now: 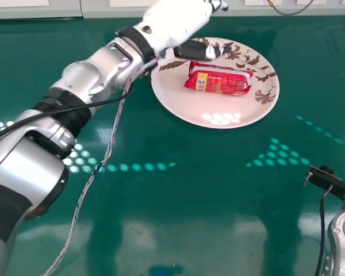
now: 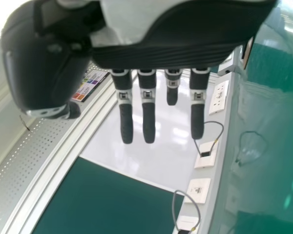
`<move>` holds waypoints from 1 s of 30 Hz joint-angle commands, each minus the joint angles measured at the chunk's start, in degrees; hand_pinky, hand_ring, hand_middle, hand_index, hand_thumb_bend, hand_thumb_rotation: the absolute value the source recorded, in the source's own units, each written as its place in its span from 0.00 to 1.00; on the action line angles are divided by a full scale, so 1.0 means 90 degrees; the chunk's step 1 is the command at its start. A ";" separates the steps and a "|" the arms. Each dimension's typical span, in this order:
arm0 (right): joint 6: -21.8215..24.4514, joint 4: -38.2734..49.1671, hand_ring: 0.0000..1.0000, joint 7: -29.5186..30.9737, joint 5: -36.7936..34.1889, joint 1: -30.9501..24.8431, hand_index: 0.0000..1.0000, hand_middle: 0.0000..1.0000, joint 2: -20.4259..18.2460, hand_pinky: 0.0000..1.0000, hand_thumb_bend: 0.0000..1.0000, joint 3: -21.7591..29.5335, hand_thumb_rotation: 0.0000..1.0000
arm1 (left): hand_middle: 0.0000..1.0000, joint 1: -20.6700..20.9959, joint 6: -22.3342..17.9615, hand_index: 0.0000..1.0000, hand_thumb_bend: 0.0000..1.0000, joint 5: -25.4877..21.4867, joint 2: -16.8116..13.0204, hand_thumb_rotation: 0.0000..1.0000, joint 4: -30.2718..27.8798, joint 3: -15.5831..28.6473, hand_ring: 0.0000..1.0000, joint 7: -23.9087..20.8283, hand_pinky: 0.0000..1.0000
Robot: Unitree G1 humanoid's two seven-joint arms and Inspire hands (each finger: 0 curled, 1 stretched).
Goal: Pick up biscuit and place it in the plate
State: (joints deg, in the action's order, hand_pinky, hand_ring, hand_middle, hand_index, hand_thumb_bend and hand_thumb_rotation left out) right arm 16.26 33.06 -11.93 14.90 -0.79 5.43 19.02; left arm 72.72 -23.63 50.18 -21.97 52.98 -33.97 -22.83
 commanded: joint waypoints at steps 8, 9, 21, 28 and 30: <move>-0.0360 -0.0116 0.69 -0.0037 -0.0092 -0.0209 0.68 0.71 -0.0042 0.60 0.63 0.0049 0.33 | 0.41 -0.1339 -0.0664 0.49 0.47 -0.3165 -0.0320 0.03 -0.1624 0.2138 0.33 0.1673 0.26; -0.0335 -0.0112 0.69 -0.0032 -0.0116 -0.0210 0.68 0.71 -0.0061 0.60 0.63 0.0053 0.34 | 0.42 -0.1547 -0.0467 0.49 0.48 -0.3454 -0.0326 0.04 -0.2017 0.2340 0.34 0.1907 0.26; -0.0282 -0.0157 0.73 -0.0056 -0.0265 -0.0173 0.70 0.75 -0.0186 0.64 0.65 0.0032 0.33 | 0.50 -0.4311 0.1233 0.49 0.48 -0.5603 -0.0206 0.04 -0.5747 0.3790 0.46 0.3464 0.37; -0.0275 -0.0243 0.72 -0.0116 -0.0208 -0.0072 0.69 0.74 -0.0180 0.64 0.63 -0.0013 0.29 | 0.50 -0.5359 0.1179 0.49 0.48 -0.6015 0.0115 0.04 -0.6185 0.4227 0.42 0.3490 0.35; -0.0337 -0.0294 0.72 -0.0104 -0.0202 -0.0057 0.69 0.74 -0.0128 0.63 0.62 -0.0017 0.29 | 0.49 -0.5517 0.1226 0.49 0.48 -0.6045 0.0212 0.04 -0.6226 0.4306 0.43 0.3429 0.36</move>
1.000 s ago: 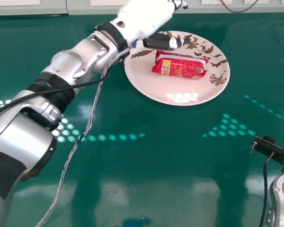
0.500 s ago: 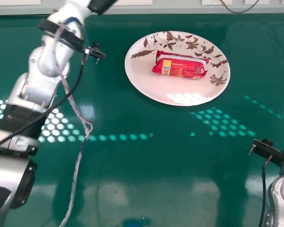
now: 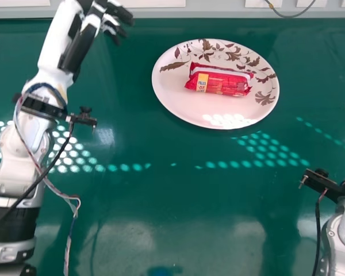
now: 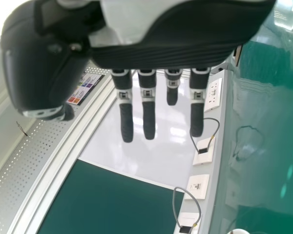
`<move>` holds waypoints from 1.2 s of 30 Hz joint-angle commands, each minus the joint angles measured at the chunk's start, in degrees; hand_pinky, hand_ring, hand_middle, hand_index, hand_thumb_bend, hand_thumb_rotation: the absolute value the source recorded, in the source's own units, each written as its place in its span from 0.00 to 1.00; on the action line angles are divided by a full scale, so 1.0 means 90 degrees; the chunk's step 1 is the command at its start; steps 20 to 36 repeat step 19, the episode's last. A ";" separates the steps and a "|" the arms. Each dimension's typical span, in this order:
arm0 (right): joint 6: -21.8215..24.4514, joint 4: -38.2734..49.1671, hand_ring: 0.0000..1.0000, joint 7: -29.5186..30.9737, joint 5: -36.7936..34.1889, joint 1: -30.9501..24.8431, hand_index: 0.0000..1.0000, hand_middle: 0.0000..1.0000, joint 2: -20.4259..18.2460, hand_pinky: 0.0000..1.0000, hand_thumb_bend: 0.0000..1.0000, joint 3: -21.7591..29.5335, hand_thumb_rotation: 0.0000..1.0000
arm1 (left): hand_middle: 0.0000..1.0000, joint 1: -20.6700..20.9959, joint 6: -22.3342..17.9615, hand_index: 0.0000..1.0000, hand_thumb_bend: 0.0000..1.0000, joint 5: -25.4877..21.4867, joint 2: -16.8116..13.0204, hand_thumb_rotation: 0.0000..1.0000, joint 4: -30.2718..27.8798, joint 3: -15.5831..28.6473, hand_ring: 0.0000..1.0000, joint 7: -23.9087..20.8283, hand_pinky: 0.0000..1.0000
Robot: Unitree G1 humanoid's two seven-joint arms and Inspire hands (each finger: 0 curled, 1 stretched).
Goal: Pick up biscuit and place it in the plate
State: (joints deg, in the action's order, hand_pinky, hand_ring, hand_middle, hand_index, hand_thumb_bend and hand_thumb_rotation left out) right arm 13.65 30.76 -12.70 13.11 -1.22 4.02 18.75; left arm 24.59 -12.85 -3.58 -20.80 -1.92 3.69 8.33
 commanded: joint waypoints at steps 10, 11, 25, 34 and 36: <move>-0.0063 -0.0012 0.71 -0.0021 -0.0176 -0.0022 0.68 0.73 -0.0027 0.62 0.64 0.0086 0.28 | 0.47 -0.0501 0.0047 0.49 0.48 0.0097 0.0382 0.04 -0.0148 0.0246 0.39 -0.0154 0.33; -0.0091 -0.0024 0.71 -0.0009 -0.0195 -0.0045 0.67 0.73 -0.0006 0.63 0.64 0.0095 0.28 | 0.47 -0.0517 0.0062 0.49 0.48 0.0135 0.0408 0.04 -0.0151 0.0245 0.40 -0.0189 0.34; -0.0063 -0.0018 0.71 0.0050 -0.0163 -0.0106 0.69 0.73 0.0131 0.62 0.65 0.0154 0.32 | 0.44 -0.0619 -0.0004 0.49 0.48 0.0227 0.0609 0.05 -0.0133 0.0287 0.36 -0.0379 0.29; -0.0063 -0.0018 0.71 0.0050 -0.0163 -0.0106 0.69 0.73 0.0131 0.62 0.65 0.0154 0.32 | 0.44 -0.0619 -0.0004 0.49 0.48 0.0227 0.0609 0.05 -0.0133 0.0287 0.36 -0.0379 0.29; -0.0063 -0.0018 0.71 0.0050 -0.0163 -0.0106 0.69 0.73 0.0131 0.62 0.65 0.0154 0.32 | 0.44 -0.0619 -0.0004 0.49 0.48 0.0227 0.0609 0.05 -0.0133 0.0287 0.36 -0.0379 0.29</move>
